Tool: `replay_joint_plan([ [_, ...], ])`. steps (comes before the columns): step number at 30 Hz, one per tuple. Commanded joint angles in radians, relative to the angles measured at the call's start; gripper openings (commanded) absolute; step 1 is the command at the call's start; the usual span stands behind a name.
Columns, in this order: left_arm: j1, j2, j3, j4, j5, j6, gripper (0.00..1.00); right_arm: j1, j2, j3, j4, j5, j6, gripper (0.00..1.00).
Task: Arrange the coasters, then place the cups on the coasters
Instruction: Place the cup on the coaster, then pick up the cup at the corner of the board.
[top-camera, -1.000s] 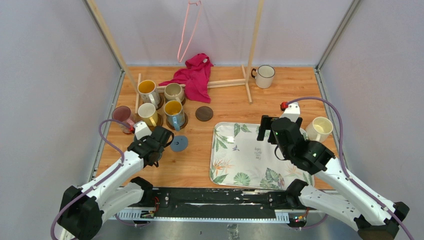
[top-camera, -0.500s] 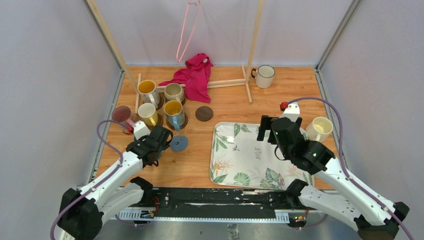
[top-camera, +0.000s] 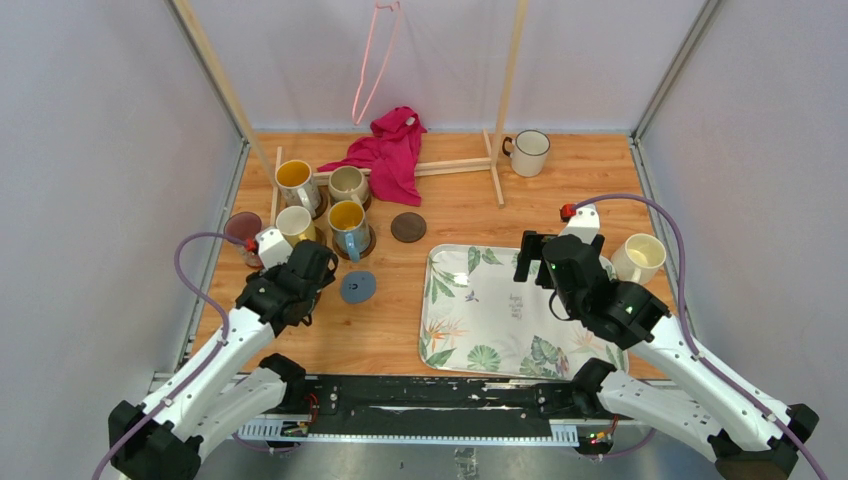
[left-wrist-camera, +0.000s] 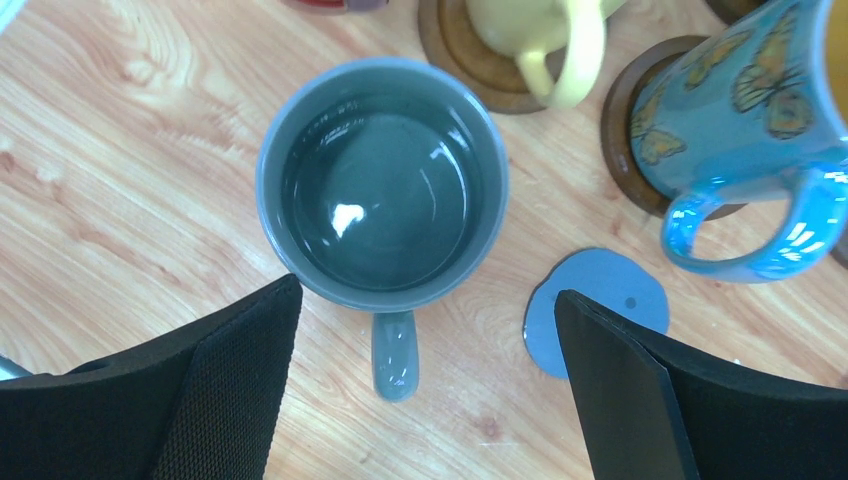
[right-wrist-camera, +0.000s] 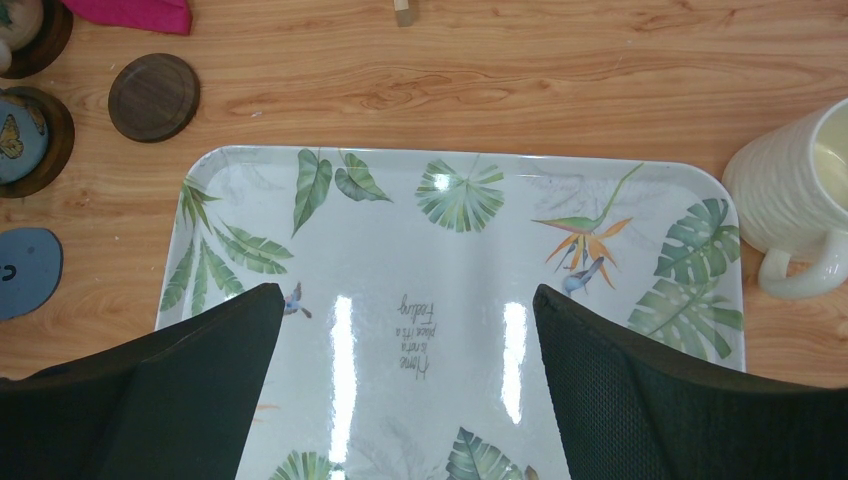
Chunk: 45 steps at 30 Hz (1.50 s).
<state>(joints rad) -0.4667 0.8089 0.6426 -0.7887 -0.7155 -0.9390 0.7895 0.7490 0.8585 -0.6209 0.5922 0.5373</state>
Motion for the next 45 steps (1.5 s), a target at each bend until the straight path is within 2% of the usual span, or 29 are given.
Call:
replay_joint_plan([
  [1, 0.007, -0.018, 0.094, 0.001, -0.021, 0.119, 1.0, -0.019, 0.003, -0.003, 0.0, 0.01, 0.013, 1.0],
  [5, 0.007, -0.006, 0.144, 0.055, 0.073, 0.26, 1.0, -0.02, 0.021, -0.004, 0.0, 0.012, 0.036, 1.0],
  [11, 0.007, 0.024, 0.186, 0.183, 0.332, 0.459, 1.0, -0.028, 0.048, -0.007, 0.0, 0.014, 0.074, 1.0],
  [15, 0.004, 0.09, 0.24, 0.201, 0.47, 0.536, 1.0, -0.069, 0.072, -0.007, 0.0, -0.013, 0.089, 1.0],
  [18, -0.008, 0.131, 0.27, 0.215, 0.566, 0.581, 1.0, -0.158, 0.084, -0.012, -0.002, -0.068, 0.093, 1.0],
  [23, -0.06, 0.168, 0.329, 0.224, 0.67, 0.635, 1.0, -0.38, 0.095, -0.042, -0.002, -0.194, 0.1, 1.0],
  [30, -0.072, 0.197, 0.387, 0.21, 0.832, 0.698, 1.0, -0.555, 0.091, -0.121, 0.008, -0.188, 0.126, 1.0],
  [35, -0.091, 0.208, 0.399, 0.196, 0.846, 0.714, 1.0, -0.667, 0.094, -0.203, 0.039, -0.132, 0.163, 1.0],
  [41, -0.094, 0.205, 0.383, 0.199, 0.872, 0.705, 1.0, -0.725, 0.063, -0.298, 0.225, -0.031, 0.102, 1.0],
  [45, -0.095, 0.202, 0.372, 0.192, 0.855, 0.723, 1.0, -0.844, 0.101, -0.307, 0.328, -0.068, 0.025, 1.0],
])
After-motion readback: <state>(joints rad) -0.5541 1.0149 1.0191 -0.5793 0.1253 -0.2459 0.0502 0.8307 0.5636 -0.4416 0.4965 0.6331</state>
